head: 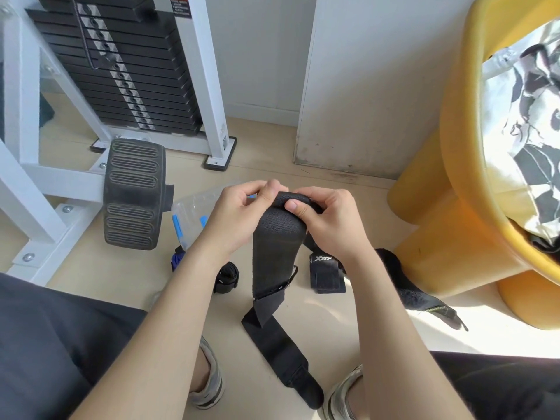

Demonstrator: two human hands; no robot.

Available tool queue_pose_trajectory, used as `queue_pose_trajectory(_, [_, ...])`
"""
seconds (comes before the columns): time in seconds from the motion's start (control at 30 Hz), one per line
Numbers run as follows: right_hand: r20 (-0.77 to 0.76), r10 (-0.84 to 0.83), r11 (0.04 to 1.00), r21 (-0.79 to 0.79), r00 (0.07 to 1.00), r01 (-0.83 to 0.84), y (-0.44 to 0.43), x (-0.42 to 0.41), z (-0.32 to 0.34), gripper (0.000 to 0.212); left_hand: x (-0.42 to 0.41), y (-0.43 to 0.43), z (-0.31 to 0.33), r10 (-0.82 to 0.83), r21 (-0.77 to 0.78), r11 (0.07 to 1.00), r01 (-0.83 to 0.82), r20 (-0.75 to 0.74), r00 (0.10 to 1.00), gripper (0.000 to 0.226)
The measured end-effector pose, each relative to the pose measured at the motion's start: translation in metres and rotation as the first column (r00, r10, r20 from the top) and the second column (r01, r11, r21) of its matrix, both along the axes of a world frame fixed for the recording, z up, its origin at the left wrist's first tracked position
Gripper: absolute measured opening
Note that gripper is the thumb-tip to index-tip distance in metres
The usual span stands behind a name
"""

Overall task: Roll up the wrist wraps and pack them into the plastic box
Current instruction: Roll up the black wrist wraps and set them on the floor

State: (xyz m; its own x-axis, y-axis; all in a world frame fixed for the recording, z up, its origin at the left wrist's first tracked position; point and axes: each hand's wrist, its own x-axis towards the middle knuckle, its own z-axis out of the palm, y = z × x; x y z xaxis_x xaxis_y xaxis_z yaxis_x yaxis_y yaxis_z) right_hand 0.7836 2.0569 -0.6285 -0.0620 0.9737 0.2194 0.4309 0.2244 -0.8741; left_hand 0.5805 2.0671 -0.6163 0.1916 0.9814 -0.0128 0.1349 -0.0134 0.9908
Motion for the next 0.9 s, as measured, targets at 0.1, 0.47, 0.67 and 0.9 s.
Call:
queue_pose_trajectory(0.1, [-0.056, 0.028, 0.999, -0.021, 0.998, -0.029, -0.002, 0.002, 0.001, 0.018, -0.001, 0.000, -0.001, 0.022, -0.040, 0.999, -0.021, 0.029, 0.999, 0.020])
queue_pose_trajectory(0.47, [-0.059, 0.063, 0.983, -0.169, 0.996, -0.072, -0.002, 0.004, -0.003, 0.003, -0.005, 0.002, -0.003, -0.063, -0.040, 0.997, 0.059, -0.089, 0.994, 0.019])
queue_pose_trajectory(0.67, [-0.167, 0.086, 0.983, -0.145, 0.982, -0.111, -0.004, 0.002, -0.002, 0.009, -0.003, 0.000, -0.001, -0.067, -0.070, 0.995, 0.068, 0.010, 0.998, 0.018])
queue_pose_trajectory(0.9, [-0.280, 0.052, 0.962, -0.242, 0.959, -0.123, -0.005, 0.006, -0.001, 0.020, -0.015, 0.003, -0.008, -0.097, -0.052, 0.994, 0.097, -0.007, 0.995, 0.018])
